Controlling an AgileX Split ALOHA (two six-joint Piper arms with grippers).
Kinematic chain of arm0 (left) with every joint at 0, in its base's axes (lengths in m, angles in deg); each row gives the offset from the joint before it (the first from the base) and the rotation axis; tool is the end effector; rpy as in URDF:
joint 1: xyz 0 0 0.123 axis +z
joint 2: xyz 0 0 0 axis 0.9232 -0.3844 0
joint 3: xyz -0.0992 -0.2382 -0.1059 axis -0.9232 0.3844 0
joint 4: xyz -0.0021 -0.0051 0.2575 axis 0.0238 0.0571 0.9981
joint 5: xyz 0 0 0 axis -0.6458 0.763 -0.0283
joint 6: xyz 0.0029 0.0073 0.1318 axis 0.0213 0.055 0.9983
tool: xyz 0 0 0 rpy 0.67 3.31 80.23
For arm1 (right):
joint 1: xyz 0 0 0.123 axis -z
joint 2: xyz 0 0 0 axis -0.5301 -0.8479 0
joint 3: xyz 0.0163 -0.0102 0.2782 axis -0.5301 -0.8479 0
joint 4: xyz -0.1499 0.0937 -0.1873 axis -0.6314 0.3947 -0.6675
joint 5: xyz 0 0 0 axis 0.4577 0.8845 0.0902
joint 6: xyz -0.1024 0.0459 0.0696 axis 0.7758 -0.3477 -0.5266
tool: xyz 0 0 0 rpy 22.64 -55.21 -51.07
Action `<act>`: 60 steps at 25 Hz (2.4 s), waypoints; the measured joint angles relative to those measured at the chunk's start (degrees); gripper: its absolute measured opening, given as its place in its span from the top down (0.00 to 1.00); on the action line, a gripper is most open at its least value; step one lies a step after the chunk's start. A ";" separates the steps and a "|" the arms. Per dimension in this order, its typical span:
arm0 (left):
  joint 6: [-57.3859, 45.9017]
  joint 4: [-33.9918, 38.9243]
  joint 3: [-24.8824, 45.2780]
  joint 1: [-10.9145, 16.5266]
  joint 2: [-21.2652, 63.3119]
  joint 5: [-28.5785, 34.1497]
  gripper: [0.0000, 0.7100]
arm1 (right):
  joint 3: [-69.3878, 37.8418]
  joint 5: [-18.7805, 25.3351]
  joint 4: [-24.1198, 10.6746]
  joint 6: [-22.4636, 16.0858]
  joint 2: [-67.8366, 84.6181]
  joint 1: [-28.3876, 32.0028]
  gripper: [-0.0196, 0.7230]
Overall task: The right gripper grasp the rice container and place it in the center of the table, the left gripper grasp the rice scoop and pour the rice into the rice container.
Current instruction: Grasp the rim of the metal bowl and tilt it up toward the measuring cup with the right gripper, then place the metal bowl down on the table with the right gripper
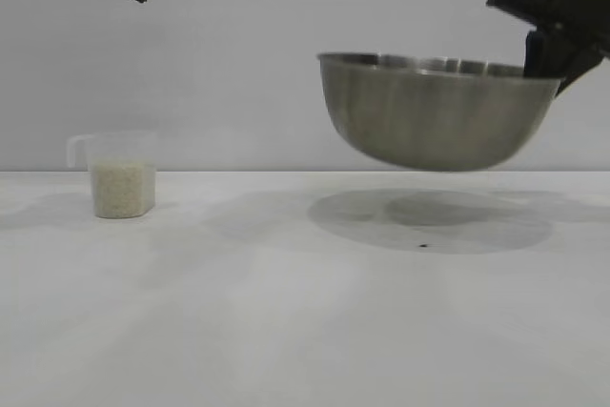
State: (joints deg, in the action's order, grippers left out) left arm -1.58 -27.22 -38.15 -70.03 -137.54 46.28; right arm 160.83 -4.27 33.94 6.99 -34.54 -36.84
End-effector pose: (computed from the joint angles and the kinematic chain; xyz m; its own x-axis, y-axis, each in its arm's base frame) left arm 0.4466 -0.0981 0.2643 -0.7369 -0.0464 -0.6744 0.3867 0.7894 -0.4768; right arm 0.4449 0.0940 0.1922 -0.9583 -0.1738 -0.2270 -0.2541 0.8819 0.3972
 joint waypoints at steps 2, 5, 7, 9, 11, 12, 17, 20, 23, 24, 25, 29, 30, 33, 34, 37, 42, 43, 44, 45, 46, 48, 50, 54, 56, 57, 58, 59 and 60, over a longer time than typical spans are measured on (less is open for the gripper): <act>0.00 0.00 0.00 0.00 0.00 0.00 0.42 | 0.00 0.09 -0.54 0.00 0.00 -2.87 0.97; 0.00 0.00 0.00 0.00 0.00 0.00 0.42 | 0.00 0.58 -0.54 0.00 0.00 -6.60 0.97; -0.10 0.00 0.00 0.00 0.00 0.00 0.42 | -0.36 0.68 -0.54 0.00 0.00 -8.50 0.97; -0.10 0.00 0.00 0.00 0.00 0.00 0.42 | -1.95 0.41 -0.54 0.25 0.00 -9.76 0.97; -0.10 0.00 0.00 0.00 0.00 0.00 0.42 | -4.52 0.34 -0.54 0.69 0.00 -10.29 0.97; -0.10 0.00 0.00 0.00 0.00 0.00 0.42 | -6.01 0.34 -0.54 0.81 0.00 -10.44 0.97; -0.10 0.00 0.00 0.00 0.00 0.00 0.42 | -10.79 0.06 -0.67 1.42 0.00 -10.44 0.97; -0.10 0.00 0.00 0.00 0.00 0.00 0.42 | -10.99 -1.09 -0.55 1.42 0.00 -10.44 0.97; 0.00 0.00 0.00 0.00 0.00 0.00 0.42 | -10.99 -2.80 -0.55 1.42 0.00 -10.44 0.97; 0.00 0.00 0.00 0.00 0.00 0.00 0.42 | -11.08 -3.30 -0.55 1.42 0.00 -10.44 0.97; 0.00 0.00 0.00 0.00 0.00 0.00 0.42 | -11.08 -3.73 -0.55 1.42 0.00 -10.44 0.97; 0.00 0.00 0.00 0.00 0.00 0.00 0.42 | -11.10 -4.78 -0.55 1.42 -0.11 -10.44 0.97; 0.00 0.00 0.00 0.00 0.00 0.00 0.42 | -11.10 -4.92 -0.55 1.30 -0.52 -10.44 0.97; 0.00 0.00 0.00 0.00 0.00 0.00 0.42 | -11.20 -5.39 -0.55 0.93 -1.78 -10.44 0.97; 0.00 0.00 0.00 0.00 0.00 0.00 0.42 | -11.20 -5.65 -0.55 0.65 -2.26 -10.44 0.97; 0.00 0.00 0.00 0.00 0.00 0.00 0.42 | -11.20 -6.38 -0.55 -0.02 -2.89 -10.44 0.97; 0.00 0.00 0.00 0.00 0.00 0.00 0.42 | -11.20 -7.51 -0.55 -0.91 -2.89 -10.44 0.97; 0.00 0.00 0.00 0.00 0.00 0.00 0.42 | -11.20 -7.51 -0.55 -1.22 -2.89 -10.44 0.97; 0.00 0.00 0.00 0.00 0.00 0.00 0.42 | -11.20 -7.52 -0.55 -1.39 -2.89 -10.44 0.97; 0.00 0.00 0.00 0.00 0.00 0.00 0.42 | -11.20 -7.63 -0.55 -1.61 -2.89 -10.44 0.97; 0.00 0.00 0.00 0.00 0.00 0.00 0.42 | -11.20 -7.74 -0.55 -1.79 -2.89 -10.44 0.97; 0.00 0.00 0.00 0.00 0.00 0.00 0.42 | -11.20 -7.74 -0.55 -2.43 -2.89 -10.44 0.97; 0.00 0.00 0.00 0.00 0.00 0.00 0.42 | -11.20 -7.74 -0.55 -3.08 -2.89 -10.44 0.97; 0.00 0.00 0.00 0.00 0.00 0.00 0.42 | -11.20 -7.84 0.36 -3.87 -2.89 -10.44 0.90; 0.00 0.00 0.00 0.00 0.00 0.00 0.42 | -11.20 -7.84 0.47 -4.09 -2.89 -10.44 0.83; 0.00 0.00 0.00 0.00 0.00 0.00 0.42 | -11.20 -7.84 0.47 -4.09 -2.89 -10.44 0.80; 0.00 0.00 0.00 0.00 0.00 0.00 0.42 | -11.20 -7.84 0.59 -4.09 -2.89 -10.44 0.75; 0.00 0.00 0.00 0.00 0.00 0.00 0.42 | -11.20 -7.84 0.59 -4.20 -2.89 -10.44 0.72; 0.00 0.00 0.00 0.00 0.00 0.00 0.42 | -11.20 -7.84 0.59 -4.30 -2.89 -10.44 0.66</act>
State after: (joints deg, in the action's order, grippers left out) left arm -1.58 -27.22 -38.15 -70.03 -137.54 46.28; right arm 149.63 -12.11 34.53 2.69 -37.43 -47.28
